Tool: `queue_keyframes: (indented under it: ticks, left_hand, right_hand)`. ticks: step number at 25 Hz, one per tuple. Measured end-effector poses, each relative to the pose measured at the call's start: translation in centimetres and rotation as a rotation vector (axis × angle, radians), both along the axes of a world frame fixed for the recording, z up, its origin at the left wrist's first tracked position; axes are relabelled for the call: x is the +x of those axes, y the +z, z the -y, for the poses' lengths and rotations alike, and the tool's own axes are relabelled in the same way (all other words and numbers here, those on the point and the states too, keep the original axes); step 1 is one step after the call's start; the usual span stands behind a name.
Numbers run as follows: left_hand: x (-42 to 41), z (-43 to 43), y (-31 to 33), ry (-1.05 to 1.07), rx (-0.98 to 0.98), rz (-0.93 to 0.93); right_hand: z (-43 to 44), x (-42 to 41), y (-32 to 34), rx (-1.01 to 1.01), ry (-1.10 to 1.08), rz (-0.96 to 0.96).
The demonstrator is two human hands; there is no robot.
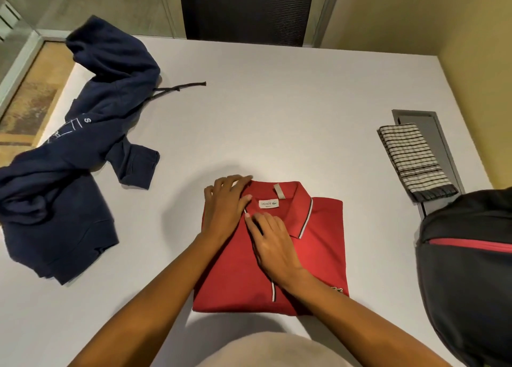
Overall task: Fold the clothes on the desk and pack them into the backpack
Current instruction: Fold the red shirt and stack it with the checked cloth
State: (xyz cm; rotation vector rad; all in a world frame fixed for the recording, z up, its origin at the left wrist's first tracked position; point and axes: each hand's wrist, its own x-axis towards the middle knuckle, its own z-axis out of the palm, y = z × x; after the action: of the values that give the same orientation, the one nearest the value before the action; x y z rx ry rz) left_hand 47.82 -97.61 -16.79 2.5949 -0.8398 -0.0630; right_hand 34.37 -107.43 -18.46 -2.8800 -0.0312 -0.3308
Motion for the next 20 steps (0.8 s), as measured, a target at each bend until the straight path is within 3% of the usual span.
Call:
queue_keyframes:
  ticks: [4, 9, 12, 14, 16, 18, 20]
  left_hand:
    - [1.5, 0.5, -1.4, -0.046, 0.223, -0.039]
    - [0.7, 0.5, -0.3, -0.095, 0.088, 0.006]
    - [-0.9, -0.6, -0.4, -0.150, 0.037, 0.001]
    - [-1.7, -1.8, -0.8, -0.025, -0.004, -0.019]
    - [-2.1, -2.8, -0.5, 0.243, -0.138, -0.112]
    - [-2.2, -3.8, 0.0, 0.493, -0.229, -0.215]
    - [-1.8, -4.4, 0.5, 0.590, -0.219, -0.318]
  right_hand:
    - [0.8, -1.6, 0.6, 0.059, 0.020, -0.056]
    - [2.7, -4.4, 2.4, 0.332, -0.240, 0.033]
    - [2.8, -7.7, 1.8, 0.297, -0.359, -0.093]
    - [2.6, -9.6, 0.6, 0.239, -0.374, -0.208]
    - [2.4, -10.2, -0.4, 0.198, -0.390, -0.255]
    - [2.0, -9.5, -0.1, 0.214, -0.444, -0.242]
    - [1.4, -8.0, 0.7, 0.230, -0.408, -0.169]
